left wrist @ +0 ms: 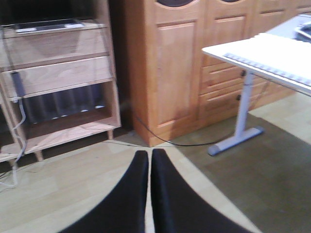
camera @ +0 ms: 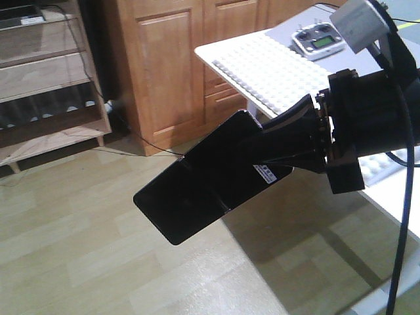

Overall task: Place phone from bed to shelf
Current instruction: 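Hold the phone in the right gripper while turning toward the wooden shelf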

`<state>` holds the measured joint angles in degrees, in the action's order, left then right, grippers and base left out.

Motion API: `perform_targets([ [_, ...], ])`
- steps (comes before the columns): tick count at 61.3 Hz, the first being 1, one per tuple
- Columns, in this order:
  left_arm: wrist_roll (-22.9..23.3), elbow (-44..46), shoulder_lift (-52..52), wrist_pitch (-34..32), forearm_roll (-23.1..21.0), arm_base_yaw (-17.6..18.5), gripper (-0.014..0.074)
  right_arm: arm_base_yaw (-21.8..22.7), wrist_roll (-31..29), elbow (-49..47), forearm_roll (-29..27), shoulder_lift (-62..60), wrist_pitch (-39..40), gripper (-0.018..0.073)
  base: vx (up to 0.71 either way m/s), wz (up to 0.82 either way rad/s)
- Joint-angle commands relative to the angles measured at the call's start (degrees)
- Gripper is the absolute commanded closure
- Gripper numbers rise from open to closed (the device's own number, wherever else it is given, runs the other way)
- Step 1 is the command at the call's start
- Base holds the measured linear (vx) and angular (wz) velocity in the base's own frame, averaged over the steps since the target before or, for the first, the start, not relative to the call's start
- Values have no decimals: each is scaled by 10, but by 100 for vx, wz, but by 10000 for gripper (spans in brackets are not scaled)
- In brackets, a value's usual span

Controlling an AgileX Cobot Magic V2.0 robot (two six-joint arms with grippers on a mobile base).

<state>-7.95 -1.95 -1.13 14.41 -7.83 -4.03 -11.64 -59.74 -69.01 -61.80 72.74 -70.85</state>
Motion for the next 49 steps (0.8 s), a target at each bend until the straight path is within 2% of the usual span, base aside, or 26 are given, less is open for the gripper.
perform_targets([
  [1, 2, -2, -4, -39, -5, 3, 596, 0, 0, -16, -49, -16, -30, 560, 25, 34],
  [49, 2, -2, -4, -39, -5, 3, 596, 0, 0, -16, -49, -16, -30, 560, 31, 26],
])
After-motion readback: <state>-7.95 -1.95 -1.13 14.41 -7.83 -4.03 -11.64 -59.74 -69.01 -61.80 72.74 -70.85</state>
